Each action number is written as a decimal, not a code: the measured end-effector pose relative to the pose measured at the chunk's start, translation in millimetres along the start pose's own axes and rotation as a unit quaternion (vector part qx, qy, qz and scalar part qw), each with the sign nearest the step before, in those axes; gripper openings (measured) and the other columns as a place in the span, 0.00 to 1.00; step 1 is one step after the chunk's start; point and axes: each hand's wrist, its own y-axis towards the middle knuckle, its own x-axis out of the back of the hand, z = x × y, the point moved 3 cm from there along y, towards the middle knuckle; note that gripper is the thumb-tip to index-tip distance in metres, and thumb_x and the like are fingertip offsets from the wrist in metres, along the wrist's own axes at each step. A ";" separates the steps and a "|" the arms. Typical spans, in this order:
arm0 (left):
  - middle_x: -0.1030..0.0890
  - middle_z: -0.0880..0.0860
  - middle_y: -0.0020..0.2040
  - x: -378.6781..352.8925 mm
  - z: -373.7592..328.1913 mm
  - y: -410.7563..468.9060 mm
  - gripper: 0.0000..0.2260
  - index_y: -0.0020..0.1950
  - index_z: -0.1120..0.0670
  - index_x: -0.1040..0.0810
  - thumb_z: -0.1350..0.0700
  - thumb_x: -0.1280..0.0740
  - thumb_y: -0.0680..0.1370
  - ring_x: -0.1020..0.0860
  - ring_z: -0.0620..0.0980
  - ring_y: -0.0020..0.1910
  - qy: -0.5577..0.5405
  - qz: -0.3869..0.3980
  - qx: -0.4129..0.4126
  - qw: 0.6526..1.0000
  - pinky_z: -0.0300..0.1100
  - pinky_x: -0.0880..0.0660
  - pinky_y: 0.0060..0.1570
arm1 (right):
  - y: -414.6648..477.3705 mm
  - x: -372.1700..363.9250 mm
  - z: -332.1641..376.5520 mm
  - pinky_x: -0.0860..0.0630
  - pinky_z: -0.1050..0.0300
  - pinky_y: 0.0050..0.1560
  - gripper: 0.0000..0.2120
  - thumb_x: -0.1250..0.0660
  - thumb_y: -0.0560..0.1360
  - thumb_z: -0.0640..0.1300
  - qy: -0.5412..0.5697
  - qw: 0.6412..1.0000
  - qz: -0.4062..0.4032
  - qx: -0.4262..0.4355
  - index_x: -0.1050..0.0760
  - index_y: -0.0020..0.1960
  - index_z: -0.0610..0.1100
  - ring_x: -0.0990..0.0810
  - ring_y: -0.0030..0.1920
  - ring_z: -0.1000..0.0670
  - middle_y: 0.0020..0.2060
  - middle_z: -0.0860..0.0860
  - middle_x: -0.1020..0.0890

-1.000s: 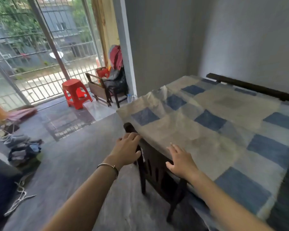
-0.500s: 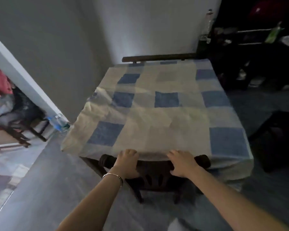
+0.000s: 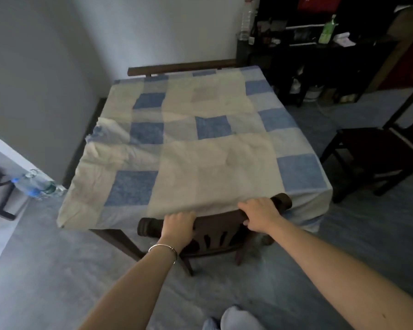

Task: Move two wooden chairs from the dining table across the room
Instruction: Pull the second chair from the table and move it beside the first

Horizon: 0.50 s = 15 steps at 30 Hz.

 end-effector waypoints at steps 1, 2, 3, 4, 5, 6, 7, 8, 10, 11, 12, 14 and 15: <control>0.19 0.55 0.54 -1.1 -0.3 -1.7 0.10 0.54 0.52 0.26 0.52 0.36 0.74 0.22 0.60 0.54 -0.001 0.000 0.000 1.000 0.47 0.28 0.48 | -1.6 -0.5 1.6 0.26 0.50 0.43 0.13 0.31 0.69 0.51 -0.007 1.000 -0.002 -0.003 0.31 0.49 0.48 0.22 0.47 0.42 0.47 0.47 0.20; 0.19 0.54 0.54 -1.9 -0.3 -2.9 0.10 0.54 0.52 0.26 0.52 0.37 0.74 0.22 0.59 0.54 -0.003 -0.001 -0.002 1.000 0.47 0.28 0.49 | -2.8 -1.6 2.8 0.26 0.50 0.43 0.14 0.31 0.69 0.51 -0.014 1.000 -0.007 -0.004 0.31 0.49 0.48 0.22 0.47 0.43 0.47 0.47 0.20; 0.19 0.54 0.54 -2.5 0.4 -4.1 0.10 0.54 0.52 0.26 0.53 0.37 0.74 0.22 0.59 0.54 -0.004 -0.004 -0.006 1.000 0.47 0.28 0.50 | -4.5 -1.3 4.6 0.26 0.50 0.43 0.14 0.31 0.69 0.51 -0.017 1.000 -0.011 -0.005 0.31 0.50 0.48 0.22 0.47 0.42 0.47 0.47 0.20; 0.19 0.54 0.54 -3.5 1.1 -5.6 0.09 0.53 0.52 0.26 0.53 0.37 0.73 0.22 0.59 0.54 -0.004 -0.007 -0.009 1.000 0.47 0.28 0.49 | -6.5 -2.7 6.5 0.26 0.50 0.43 0.14 0.31 0.69 0.51 -0.017 1.000 -0.019 -0.003 0.31 0.50 0.47 0.22 0.48 0.42 0.47 0.47 0.20; 0.19 0.53 0.53 -3.2 2.6 -6.6 0.09 0.53 0.52 0.26 0.53 0.37 0.73 0.22 0.58 0.54 -0.004 -0.013 -0.015 1.000 0.47 0.28 0.49 | -9.2 -2.8 8.9 0.26 0.51 0.44 0.15 0.31 0.69 0.51 -0.013 1.000 -0.028 -0.002 0.31 0.50 0.47 0.22 0.48 0.42 0.47 0.46 0.20; 0.19 0.53 0.53 -2.5 4.3 -8.4 0.09 0.52 0.51 0.26 0.53 0.37 0.73 0.22 0.58 0.53 -0.004 -0.016 -0.020 1.000 0.47 0.28 0.49 | -12.1 -3.3 11.1 0.27 0.51 0.43 0.15 0.31 0.68 0.51 -0.006 0.999 -0.037 0.000 0.30 0.50 0.47 0.22 0.48 0.42 0.47 0.46 0.20; 0.19 0.53 0.53 -2.0 5.2 -11.2 0.09 0.52 0.51 0.26 0.53 0.37 0.73 0.22 0.59 0.53 -0.004 -0.021 -0.024 0.999 0.48 0.28 0.48 | -17.2 -2.8 13.2 0.28 0.51 0.42 0.15 0.31 0.68 0.50 -0.003 0.999 -0.045 -0.001 0.30 0.50 0.46 0.22 0.48 0.42 0.46 0.46 0.20; 0.19 0.54 0.53 1.6 6.1 -12.1 0.09 0.52 0.51 0.26 0.52 0.37 0.73 0.22 0.59 0.53 -0.005 -0.028 -0.027 0.999 0.48 0.27 0.48 | -20.2 -1.1 13.3 0.29 0.52 0.42 0.15 0.30 0.68 0.51 0.000 0.999 -0.054 0.000 0.30 0.50 0.46 0.22 0.48 0.43 0.46 0.46 0.20; 0.19 0.55 0.53 7.3 2.7 -20.4 0.11 0.53 0.51 0.26 0.50 0.36 0.73 0.22 0.61 0.53 -0.007 -0.035 -0.031 0.999 0.48 0.27 0.47 | -31.6 0.1 14.1 0.29 0.53 0.41 0.16 0.30 0.68 0.52 0.008 0.998 -0.061 0.003 0.30 0.52 0.47 0.22 0.48 0.44 0.48 0.48 0.19; 0.19 0.55 0.53 11.1 -0.1 -22.5 0.11 0.53 0.51 0.25 0.50 0.35 0.72 0.22 0.61 0.53 -0.010 -0.043 -0.033 0.998 0.49 0.27 0.47 | -36.3 1.9 12.5 0.28 0.53 0.42 0.17 0.30 0.68 0.53 0.012 0.998 -0.067 0.002 0.29 0.53 0.47 0.22 0.49 0.45 0.49 0.49 0.19; 0.19 0.55 0.52 14.5 -4.1 -26.9 0.11 0.52 0.51 0.25 0.50 0.35 0.72 0.22 0.61 0.53 -0.013 -0.046 -0.032 0.998 0.49 0.27 0.46 | -41.6 3.4 10.2 0.28 0.53 0.42 0.18 0.31 0.68 0.53 0.013 0.997 -0.073 0.006 0.29 0.54 0.47 0.22 0.50 0.45 0.49 0.50 0.20; 0.18 0.54 0.51 20.2 -13.7 -36.0 0.11 0.51 0.50 0.25 0.50 0.34 0.70 0.21 0.60 0.53 -0.016 -0.050 -0.025 0.998 0.48 0.27 0.46 | -54.2 9.2 6.0 0.29 0.54 0.42 0.18 0.31 0.69 0.53 0.016 0.996 -0.084 0.021 0.30 0.55 0.47 0.22 0.51 0.46 0.51 0.50 0.20; 0.18 0.54 0.51 22.6 -19.2 -41.3 0.11 0.50 0.50 0.25 0.51 0.33 0.69 0.21 0.60 0.52 -0.016 -0.049 -0.020 0.998 0.48 0.27 0.46 | -61.0 12.8 3.7 0.31 0.55 0.42 0.19 0.31 0.70 0.53 0.018 0.996 -0.086 0.030 0.30 0.56 0.48 0.23 0.52 0.47 0.52 0.51 0.20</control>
